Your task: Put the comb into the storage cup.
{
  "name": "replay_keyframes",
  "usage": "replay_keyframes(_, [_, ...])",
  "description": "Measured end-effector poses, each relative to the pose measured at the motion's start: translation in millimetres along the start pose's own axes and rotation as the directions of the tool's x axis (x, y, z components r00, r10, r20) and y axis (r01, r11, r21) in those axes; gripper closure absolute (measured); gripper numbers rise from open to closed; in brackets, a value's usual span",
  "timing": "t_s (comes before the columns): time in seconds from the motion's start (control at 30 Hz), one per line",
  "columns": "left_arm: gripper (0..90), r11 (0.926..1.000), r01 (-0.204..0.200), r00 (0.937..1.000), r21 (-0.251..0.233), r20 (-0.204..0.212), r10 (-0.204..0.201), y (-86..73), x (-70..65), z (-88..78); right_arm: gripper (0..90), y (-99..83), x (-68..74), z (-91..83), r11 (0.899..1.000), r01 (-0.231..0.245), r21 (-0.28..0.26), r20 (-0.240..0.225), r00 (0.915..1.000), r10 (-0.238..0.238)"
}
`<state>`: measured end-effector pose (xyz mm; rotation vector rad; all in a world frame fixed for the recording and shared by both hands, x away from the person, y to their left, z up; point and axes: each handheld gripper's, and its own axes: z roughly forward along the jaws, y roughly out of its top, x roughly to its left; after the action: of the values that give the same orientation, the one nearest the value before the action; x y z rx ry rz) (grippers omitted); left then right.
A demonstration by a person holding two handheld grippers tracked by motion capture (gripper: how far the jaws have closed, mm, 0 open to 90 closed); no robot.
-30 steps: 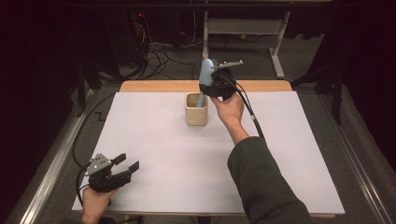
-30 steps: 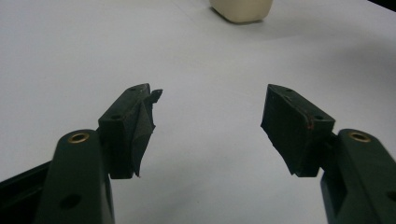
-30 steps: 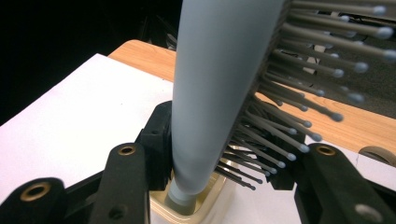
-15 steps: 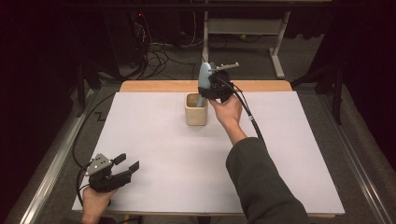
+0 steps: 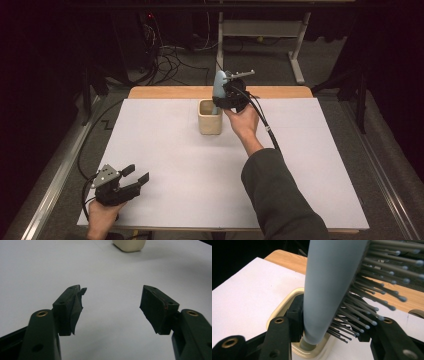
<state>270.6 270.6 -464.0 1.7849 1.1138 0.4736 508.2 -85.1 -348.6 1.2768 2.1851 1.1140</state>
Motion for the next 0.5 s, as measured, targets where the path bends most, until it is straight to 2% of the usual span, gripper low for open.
replay_keyframes(0.5, [34.6, 1.0000, 0.003, 1.0000, -0.008, -0.003, -0.003, 0.2, 0.2, -0.7, 51.5, -4.3, 2.6, 4.2, 1.000, 0.009, 0.021, 0.002, 1.0000, -0.009])
